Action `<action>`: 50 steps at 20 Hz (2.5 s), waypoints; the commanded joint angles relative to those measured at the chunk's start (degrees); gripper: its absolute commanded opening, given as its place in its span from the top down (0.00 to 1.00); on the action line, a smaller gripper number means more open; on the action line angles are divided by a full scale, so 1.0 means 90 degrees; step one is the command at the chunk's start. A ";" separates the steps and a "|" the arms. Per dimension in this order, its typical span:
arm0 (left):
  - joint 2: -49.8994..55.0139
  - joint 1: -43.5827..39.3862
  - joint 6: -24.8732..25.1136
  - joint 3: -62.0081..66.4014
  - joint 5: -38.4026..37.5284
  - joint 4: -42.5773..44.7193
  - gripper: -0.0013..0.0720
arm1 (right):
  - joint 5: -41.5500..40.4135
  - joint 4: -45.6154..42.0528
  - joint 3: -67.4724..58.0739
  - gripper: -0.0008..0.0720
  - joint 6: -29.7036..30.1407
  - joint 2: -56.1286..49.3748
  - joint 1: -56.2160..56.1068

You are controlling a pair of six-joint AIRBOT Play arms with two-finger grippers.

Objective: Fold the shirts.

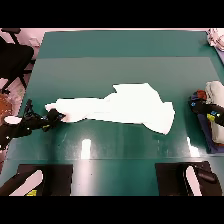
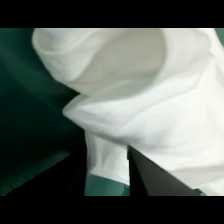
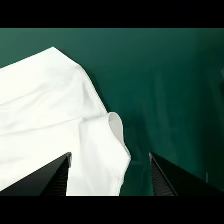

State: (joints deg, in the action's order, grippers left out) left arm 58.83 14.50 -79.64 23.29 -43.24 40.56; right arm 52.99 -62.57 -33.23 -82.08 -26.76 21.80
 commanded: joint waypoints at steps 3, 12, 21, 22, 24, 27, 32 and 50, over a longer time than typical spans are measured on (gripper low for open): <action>0.0063 -0.0185 0.0022 -0.0007 -0.0070 0.0063 0.54 | -0.0017 0.0000 0.0000 0.24 0.0000 0.0005 0.0002; 0.0063 -0.0185 0.0107 -0.0007 -0.0146 0.0160 0.85 | -0.0058 -0.0005 0.0000 0.24 0.0000 0.0005 0.0007; -0.0010 -0.0185 0.0636 0.0301 -0.0563 0.0170 0.95 | 0.0420 -0.0002 -0.0034 0.30 -0.0002 -0.0177 0.0007; -0.0010 -0.0185 0.0797 0.0466 -0.0784 0.0189 0.95 | 0.0818 -0.0007 -0.0155 0.30 0.0005 -0.0474 0.0007; -0.0063 -0.0185 0.0903 0.0843 -0.1149 0.0372 0.95 | 0.1528 0.0007 -0.0597 0.29 0.0364 -0.1270 -0.0007; -0.0520 -0.0185 0.0899 0.1248 -0.1146 0.0656 0.95 | 0.1819 0.0007 -0.1688 0.17 0.1183 -0.2642 -0.0255; -0.1027 -0.0185 0.0894 0.1472 -0.1382 0.0685 0.95 | 0.2011 0.0729 -0.3546 0.17 0.2045 -0.4988 -0.0865; -0.1027 -0.0185 0.0899 0.1472 -0.1491 0.0682 0.95 | 0.2443 0.1001 -0.6137 0.18 0.1916 -0.9015 -0.1239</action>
State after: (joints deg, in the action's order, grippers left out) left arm 49.63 12.80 -71.55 36.49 -56.66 46.72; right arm 74.39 -52.86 -87.99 -64.82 -105.82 11.44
